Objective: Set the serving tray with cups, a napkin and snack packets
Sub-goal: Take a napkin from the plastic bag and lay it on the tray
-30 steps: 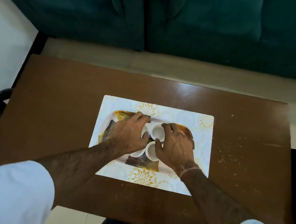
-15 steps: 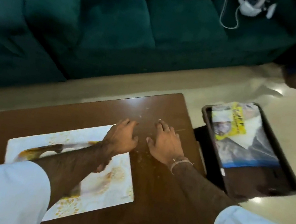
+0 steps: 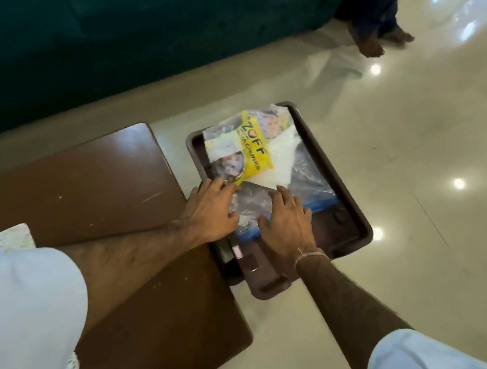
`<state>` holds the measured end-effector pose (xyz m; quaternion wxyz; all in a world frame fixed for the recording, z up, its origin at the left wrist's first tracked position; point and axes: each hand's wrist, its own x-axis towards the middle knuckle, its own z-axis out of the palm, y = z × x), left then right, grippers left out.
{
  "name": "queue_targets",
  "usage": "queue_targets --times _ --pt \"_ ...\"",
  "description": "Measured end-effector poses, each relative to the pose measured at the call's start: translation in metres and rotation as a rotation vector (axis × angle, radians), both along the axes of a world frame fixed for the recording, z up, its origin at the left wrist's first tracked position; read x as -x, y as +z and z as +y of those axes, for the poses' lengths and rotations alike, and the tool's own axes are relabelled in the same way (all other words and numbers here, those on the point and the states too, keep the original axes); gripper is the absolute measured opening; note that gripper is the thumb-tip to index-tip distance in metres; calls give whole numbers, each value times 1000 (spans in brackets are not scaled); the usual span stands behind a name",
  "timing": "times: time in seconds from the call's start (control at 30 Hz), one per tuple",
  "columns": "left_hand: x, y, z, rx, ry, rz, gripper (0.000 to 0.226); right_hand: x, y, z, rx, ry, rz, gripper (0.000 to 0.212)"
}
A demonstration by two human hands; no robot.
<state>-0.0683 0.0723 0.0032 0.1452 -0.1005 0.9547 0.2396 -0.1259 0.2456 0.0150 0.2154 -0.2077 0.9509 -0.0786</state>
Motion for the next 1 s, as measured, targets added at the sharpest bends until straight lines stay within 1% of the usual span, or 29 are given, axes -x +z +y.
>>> queue_targets --times 0.07,0.23,0.3,0.4,0.43,0.53,0.6,0.67,0.73,0.8,0.83,0.87,0.9,1.0 --pt "20 -7 24 1 -41 -12 60 11 -9 23 -3 -47 -7 61" --pt "48 -28 67 27 -145 -71 57 28 -28 58 -64 -129 47 40" --pt "52 -36 80 28 -185 -104 56 30 -36 67 -78 -195 25 36" --pt "55 -45 88 26 -174 -96 53 30 -46 75 -50 -288 -23 31" --pt "56 -47 88 18 -163 -74 47 31 -48 76 -11 -336 -37 28" --pt "58 -46 84 -61 -137 3 20 31 -48 72 168 -540 -81 12" --pt "59 -44 81 -100 -85 22 13 29 -46 68 328 -735 -116 7" --pt "58 -43 78 -118 -23 26 11 24 -45 63 465 -915 -133 9" --pt "56 -44 75 -140 -12 38 9 21 -44 57 633 -1079 -198 14" --pt "55 -43 74 -148 -55 24 22 19 -43 49 828 -1203 -296 26" --pt "56 -42 75 -129 -89 -6 31 19 -42 45 889 -1255 -321 30" --pt "57 -42 76 -108 -117 -38 37 19 -41 41 911 -1302 -319 30" --pt "58 -42 77 -97 -131 -64 37 20 -40 39 908 -1349 -300 26" --pt "64 -40 82 -83 -133 -88 19 23 -38 38 855 -1446 -243 18"
